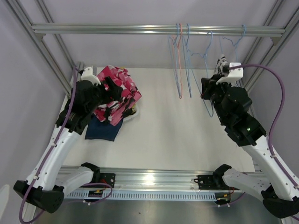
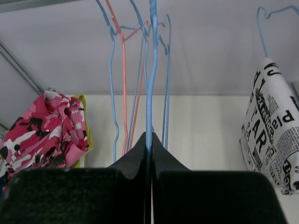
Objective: Remove the trousers from the hanger
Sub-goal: Place the hanger at the clothesline.
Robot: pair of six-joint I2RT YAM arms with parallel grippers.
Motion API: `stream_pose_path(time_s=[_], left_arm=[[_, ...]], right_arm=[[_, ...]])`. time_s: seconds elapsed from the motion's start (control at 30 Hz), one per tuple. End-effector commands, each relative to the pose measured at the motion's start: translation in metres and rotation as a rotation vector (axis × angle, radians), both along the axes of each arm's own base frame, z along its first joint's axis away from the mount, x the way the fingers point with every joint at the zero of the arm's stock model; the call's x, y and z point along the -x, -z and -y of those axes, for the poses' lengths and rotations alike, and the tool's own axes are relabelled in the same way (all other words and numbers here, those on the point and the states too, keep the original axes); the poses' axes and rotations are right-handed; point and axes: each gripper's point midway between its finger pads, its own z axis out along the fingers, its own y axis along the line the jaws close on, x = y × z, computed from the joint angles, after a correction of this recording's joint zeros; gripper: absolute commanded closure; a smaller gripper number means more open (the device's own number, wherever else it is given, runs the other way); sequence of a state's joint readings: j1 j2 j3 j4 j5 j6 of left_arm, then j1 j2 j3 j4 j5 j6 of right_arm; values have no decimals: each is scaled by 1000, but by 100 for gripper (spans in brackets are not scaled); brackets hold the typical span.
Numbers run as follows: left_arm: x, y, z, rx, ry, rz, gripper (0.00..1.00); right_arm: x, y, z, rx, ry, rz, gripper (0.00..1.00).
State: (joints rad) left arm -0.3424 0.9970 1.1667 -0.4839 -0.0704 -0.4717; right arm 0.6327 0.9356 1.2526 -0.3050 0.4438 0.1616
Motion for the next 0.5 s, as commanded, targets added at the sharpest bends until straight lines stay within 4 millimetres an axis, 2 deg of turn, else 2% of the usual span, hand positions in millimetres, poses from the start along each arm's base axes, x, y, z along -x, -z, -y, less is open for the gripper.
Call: stream_pose_path(time_s=[0.0,0.13,0.3,0.4,0.47], left_arm=[[-7,1,1,26,11,1,9],[-9,4,0,32,8,-12,9],[-14,8,-5,34,-9,-23,9],[-17,13,-4,42,4,-40,20],[-18,13,-6,45,2,-42,38]], right_arm=[[-6,-37,5,25,32,88,100],[-30,-39,-4,76,51,78,100],[-66,-35,-7,38,45,42,100],[-85,-36,-10,21,35,33,100],[-93,-41,-12,12,23,39,100]])
